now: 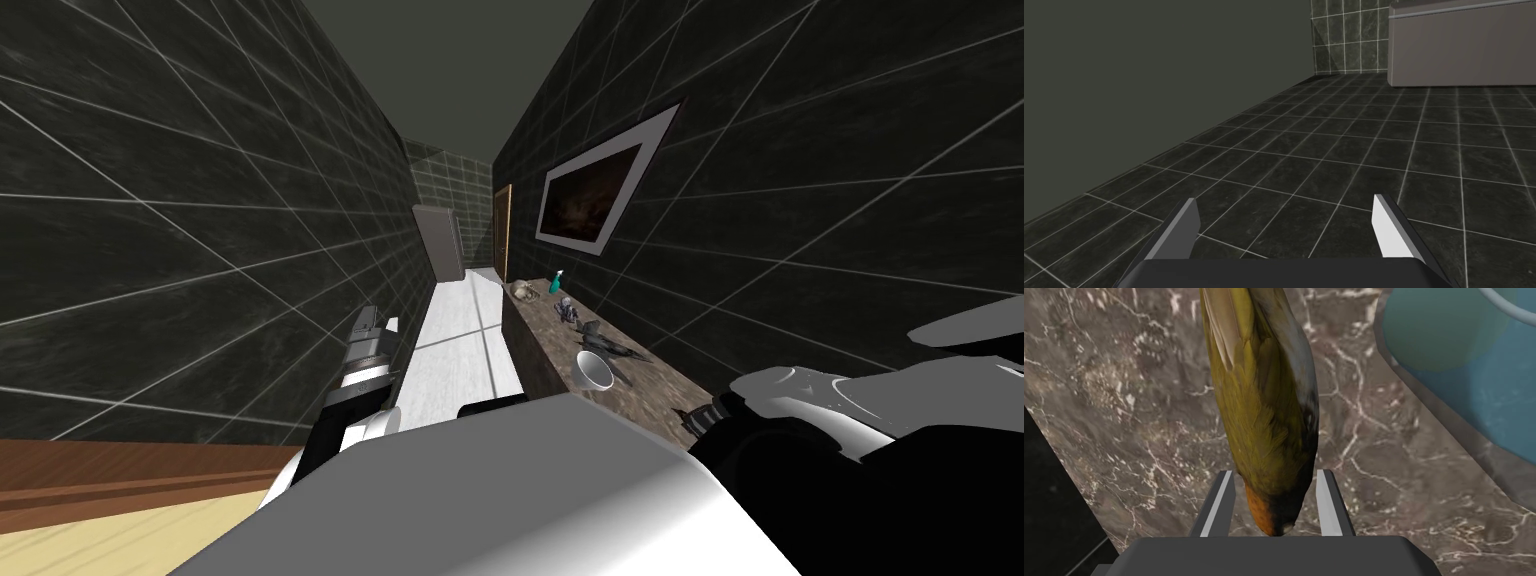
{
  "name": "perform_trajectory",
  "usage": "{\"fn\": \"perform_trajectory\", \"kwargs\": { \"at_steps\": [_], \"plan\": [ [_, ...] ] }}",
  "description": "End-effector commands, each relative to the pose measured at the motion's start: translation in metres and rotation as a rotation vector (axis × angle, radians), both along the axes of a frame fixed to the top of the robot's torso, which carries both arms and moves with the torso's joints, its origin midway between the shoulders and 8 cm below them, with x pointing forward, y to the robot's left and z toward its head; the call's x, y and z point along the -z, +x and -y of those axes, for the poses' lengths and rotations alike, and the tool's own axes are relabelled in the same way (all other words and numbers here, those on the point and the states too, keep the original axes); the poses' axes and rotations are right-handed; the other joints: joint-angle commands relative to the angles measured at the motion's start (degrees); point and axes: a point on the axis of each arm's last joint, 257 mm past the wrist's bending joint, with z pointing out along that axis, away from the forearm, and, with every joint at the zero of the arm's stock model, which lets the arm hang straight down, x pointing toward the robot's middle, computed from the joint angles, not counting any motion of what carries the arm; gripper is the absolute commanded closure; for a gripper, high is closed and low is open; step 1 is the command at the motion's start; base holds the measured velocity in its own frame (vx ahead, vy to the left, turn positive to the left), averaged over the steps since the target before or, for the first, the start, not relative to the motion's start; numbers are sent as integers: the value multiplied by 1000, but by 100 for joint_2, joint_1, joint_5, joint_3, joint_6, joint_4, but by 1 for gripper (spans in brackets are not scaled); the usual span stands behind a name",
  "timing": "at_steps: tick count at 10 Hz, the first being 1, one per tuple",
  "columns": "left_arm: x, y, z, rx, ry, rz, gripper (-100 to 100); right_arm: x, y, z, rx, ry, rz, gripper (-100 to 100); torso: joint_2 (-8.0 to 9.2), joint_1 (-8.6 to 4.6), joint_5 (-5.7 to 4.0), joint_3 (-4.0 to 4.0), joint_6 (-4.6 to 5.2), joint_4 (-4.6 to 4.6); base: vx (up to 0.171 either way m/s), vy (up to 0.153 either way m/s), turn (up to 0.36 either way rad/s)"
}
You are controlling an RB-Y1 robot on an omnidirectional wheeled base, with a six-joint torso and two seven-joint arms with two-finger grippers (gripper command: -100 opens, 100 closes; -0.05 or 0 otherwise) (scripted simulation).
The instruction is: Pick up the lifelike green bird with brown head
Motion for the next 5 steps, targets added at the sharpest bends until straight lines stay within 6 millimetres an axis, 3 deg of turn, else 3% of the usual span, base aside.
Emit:
{"fn": "perform_trajectory", "kwargs": {
  "at_steps": [1, 2, 5],
  "plan": [
    [0, 0, 0, 0, 0, 0, 0, -10, 13, -1, -10, -2, 1, 100, 0, 0, 0, 0, 0, 0, -23, 8, -63],
    [0, 0, 0, 0, 0, 0, 0, -10, 13, -1, -10, -2, 1, 100, 0, 5, 2, 0, -3, 0, -23, 4, -19],
    [0, 0, 0, 0, 0, 0, 0, -31, 39, -3, -31, -10, -1, 100, 8, 9, 6, 5, 2, 2, -35, 3, -61]
  ]
}}
